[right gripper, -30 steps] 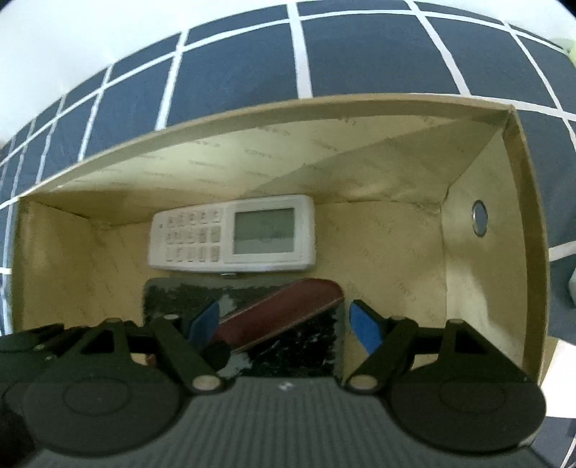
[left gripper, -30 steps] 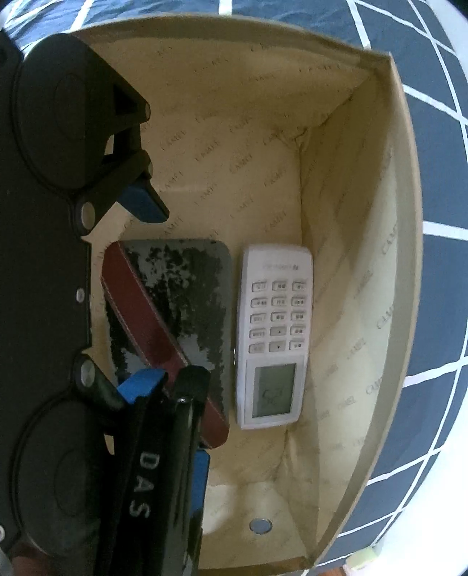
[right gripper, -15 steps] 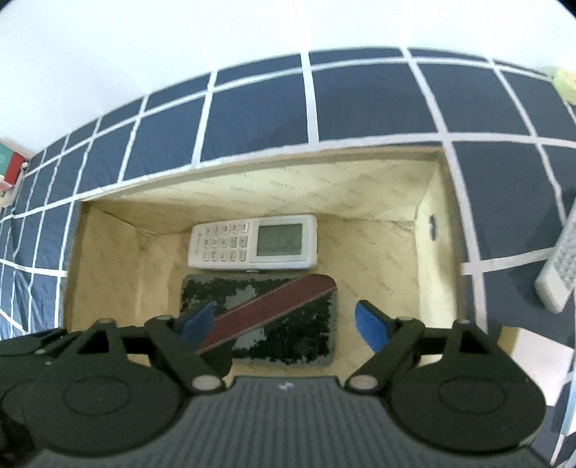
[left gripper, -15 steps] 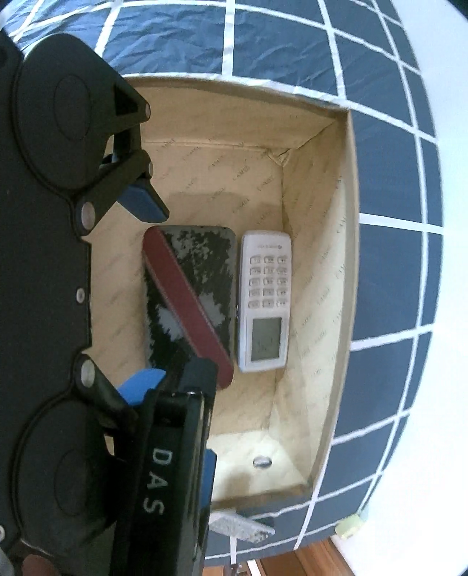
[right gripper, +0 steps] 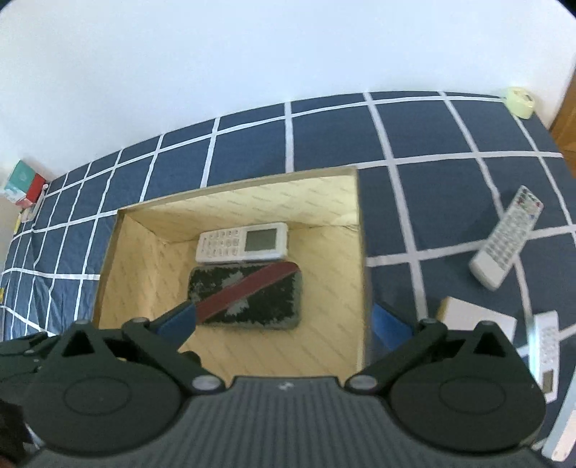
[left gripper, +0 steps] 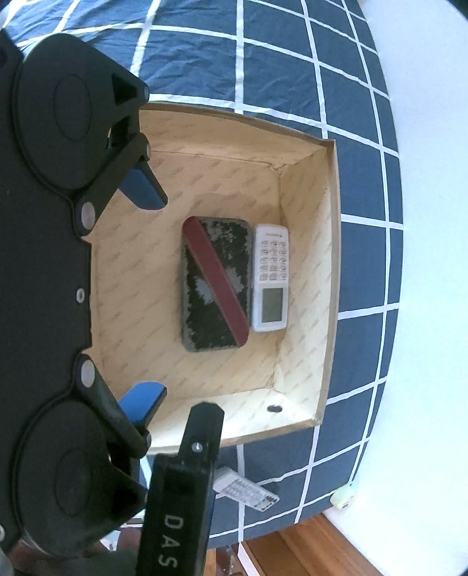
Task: Organize objects
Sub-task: 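Move the right gripper out of the box toward the white TV remote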
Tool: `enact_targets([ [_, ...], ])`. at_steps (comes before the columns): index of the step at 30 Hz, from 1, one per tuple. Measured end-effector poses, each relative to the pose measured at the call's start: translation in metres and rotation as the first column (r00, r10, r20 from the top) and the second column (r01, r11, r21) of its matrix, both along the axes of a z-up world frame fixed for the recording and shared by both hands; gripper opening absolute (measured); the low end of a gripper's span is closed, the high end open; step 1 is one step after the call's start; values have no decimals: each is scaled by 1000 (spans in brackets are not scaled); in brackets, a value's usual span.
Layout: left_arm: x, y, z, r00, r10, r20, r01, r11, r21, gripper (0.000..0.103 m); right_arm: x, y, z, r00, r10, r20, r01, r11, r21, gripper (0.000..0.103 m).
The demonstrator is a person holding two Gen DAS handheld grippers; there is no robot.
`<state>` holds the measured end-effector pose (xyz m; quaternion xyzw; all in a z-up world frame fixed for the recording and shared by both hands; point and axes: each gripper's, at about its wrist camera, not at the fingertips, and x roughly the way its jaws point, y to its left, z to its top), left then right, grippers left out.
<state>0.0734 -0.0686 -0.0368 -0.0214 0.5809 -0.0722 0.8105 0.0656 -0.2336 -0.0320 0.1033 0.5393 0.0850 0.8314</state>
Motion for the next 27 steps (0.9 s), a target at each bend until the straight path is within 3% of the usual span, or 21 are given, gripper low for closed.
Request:
enact_targets([
  [15,-43,-62,19,999,-29,36,29,1000,7,103,-44,-67,16,999,-23,27,23,1000,-6,103],
  [27,-50,-141,23,999,-12,42,12,1000,13,103,-48,-156,19,1000,-13,29,13,1000,-14,103],
])
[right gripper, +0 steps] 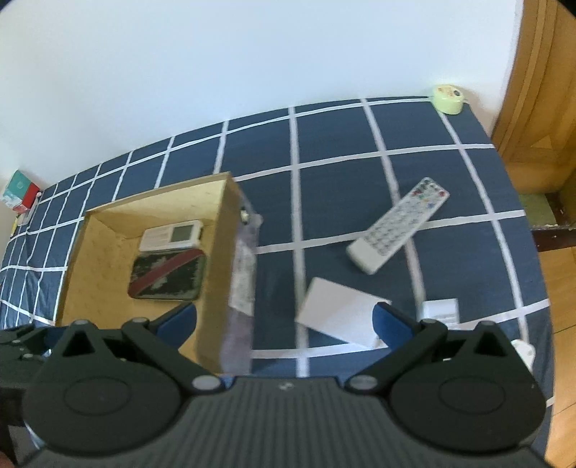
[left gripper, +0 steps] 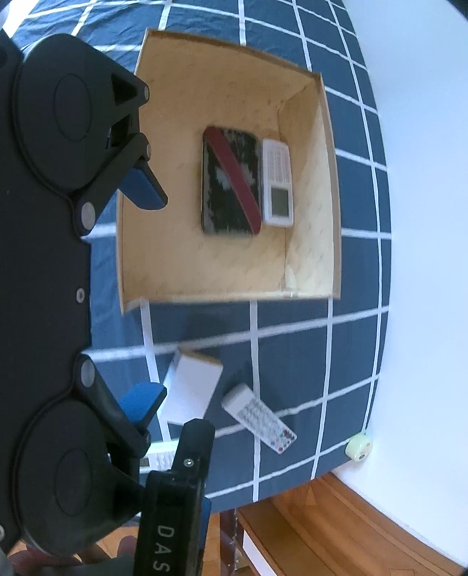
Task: Organize objects
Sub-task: 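Move the right gripper out of the box toward the white TV remote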
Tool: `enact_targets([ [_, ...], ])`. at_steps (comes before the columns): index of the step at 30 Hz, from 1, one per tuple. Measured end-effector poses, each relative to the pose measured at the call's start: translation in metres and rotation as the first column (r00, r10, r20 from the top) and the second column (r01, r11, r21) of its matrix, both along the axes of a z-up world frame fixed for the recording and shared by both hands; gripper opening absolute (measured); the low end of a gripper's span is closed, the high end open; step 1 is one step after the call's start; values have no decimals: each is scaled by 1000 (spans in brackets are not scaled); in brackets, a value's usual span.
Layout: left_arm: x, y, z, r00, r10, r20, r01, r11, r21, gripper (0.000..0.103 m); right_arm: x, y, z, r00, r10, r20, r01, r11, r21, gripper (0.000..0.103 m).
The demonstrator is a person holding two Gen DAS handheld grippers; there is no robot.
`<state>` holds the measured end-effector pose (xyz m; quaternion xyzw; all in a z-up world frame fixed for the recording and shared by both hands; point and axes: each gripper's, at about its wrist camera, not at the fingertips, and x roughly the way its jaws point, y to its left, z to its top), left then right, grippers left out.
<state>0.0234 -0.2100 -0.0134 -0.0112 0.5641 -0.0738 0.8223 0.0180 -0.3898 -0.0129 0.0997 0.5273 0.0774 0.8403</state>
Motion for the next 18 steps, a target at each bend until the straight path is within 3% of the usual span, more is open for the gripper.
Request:
enact_targets([
  [18,-2,-112,-24,994,104,-22,-104,995,11,103,16,-126,-2,991,136,11,-136,991,-20,103],
])
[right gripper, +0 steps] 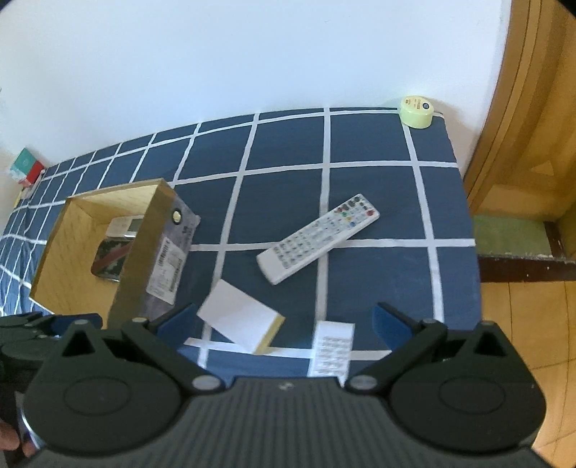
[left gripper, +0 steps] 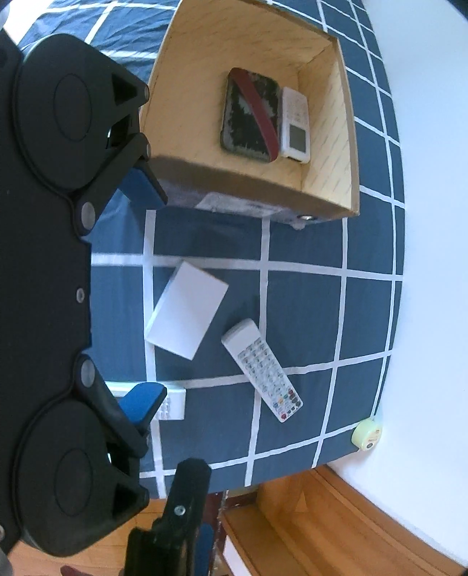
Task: Organize objects
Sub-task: 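Move the right gripper out of the box toward the white TV remote, then close the right gripper on the white TV remote with coloured buttons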
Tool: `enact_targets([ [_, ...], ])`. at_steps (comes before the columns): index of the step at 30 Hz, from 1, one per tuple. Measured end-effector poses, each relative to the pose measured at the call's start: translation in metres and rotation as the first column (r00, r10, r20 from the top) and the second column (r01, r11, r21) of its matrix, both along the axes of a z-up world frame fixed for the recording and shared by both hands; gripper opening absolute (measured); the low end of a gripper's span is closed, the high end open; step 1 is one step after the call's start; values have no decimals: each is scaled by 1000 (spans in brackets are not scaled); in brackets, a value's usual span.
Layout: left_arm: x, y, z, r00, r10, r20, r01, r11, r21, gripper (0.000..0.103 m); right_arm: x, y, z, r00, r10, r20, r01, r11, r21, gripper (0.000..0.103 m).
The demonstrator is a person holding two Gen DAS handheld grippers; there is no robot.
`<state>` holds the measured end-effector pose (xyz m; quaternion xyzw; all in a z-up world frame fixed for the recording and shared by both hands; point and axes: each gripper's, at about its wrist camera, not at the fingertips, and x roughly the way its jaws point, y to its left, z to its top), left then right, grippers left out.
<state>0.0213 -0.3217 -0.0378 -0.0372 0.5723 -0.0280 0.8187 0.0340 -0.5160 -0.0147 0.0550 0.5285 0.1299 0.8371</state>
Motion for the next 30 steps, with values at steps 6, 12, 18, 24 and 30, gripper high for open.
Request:
enact_targets([
  [6,9,-24,-10,999,46,-5,-46,999,14,103,20,-28,-5,996,88,-1,-88,996,-14,103],
  [12,26,-43,-21,996,82,-20,-82,996,25,103,48,-46,-16,987,162,-19,-162,987,-10,103],
  [18,50,-52,-37,991,126,-52,-124,992,34,103,90,-48,-32,967,250,-50,-252,968,-17,103],
  [24,81,-56,-60,983,161,-89,-159,987,37,103,137,-45,-62,947,305,-103,-306,952,3,103],
  [30,105,-56,-87,972,192,-135,-189,981,34,103,176,-35,-99,915,369,-163,-371,928,19,103],
])
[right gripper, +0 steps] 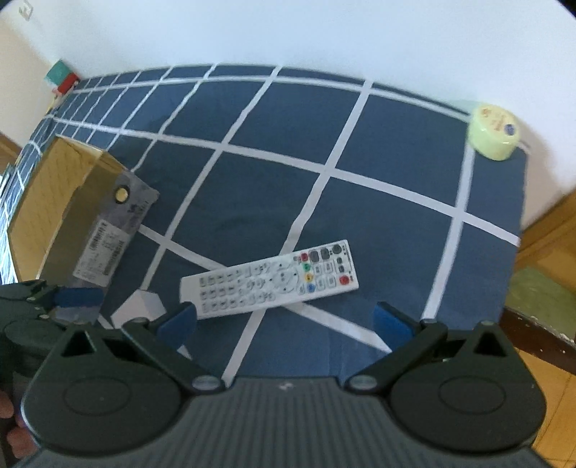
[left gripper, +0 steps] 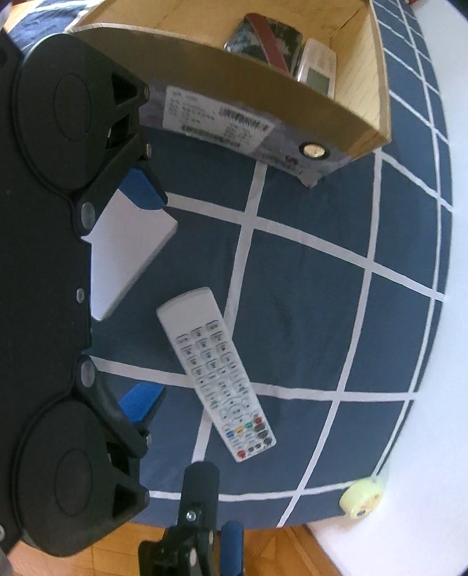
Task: Organize objects
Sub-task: 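Close the right gripper on the white TV remote with coloured buttons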
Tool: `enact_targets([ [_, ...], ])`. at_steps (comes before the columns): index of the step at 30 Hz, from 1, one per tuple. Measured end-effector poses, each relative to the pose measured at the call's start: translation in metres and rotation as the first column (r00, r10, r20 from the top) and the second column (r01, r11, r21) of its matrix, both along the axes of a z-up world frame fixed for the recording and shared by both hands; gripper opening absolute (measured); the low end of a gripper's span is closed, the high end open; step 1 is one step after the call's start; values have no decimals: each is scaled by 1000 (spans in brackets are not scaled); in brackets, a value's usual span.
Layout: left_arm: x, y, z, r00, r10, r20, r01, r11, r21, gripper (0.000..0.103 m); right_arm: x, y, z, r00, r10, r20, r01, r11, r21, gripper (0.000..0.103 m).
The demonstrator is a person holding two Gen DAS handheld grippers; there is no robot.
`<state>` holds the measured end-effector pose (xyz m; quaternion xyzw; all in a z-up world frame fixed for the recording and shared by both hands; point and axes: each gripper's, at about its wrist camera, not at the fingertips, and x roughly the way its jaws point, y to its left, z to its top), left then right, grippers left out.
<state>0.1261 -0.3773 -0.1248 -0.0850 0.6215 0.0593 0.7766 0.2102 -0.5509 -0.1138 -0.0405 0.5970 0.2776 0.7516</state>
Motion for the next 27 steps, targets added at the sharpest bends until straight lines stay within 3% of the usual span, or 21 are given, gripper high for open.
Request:
enact_targets([
  [13,26,-1,-38,998,11,-56,-12,1000,-13,103,48,23,-62,991,80,-111,-81,997,-4,103],
  [22,32,-4,-46,997,-17,-71,14,999,-39,103,52,29,-78,988,75,-135,-80,996,-29,99],
  [27,32,-1,-49,997,-18,-76,14,998,-57,103,48,32,-76,992,39,-120,-49,996,-78,90],
])
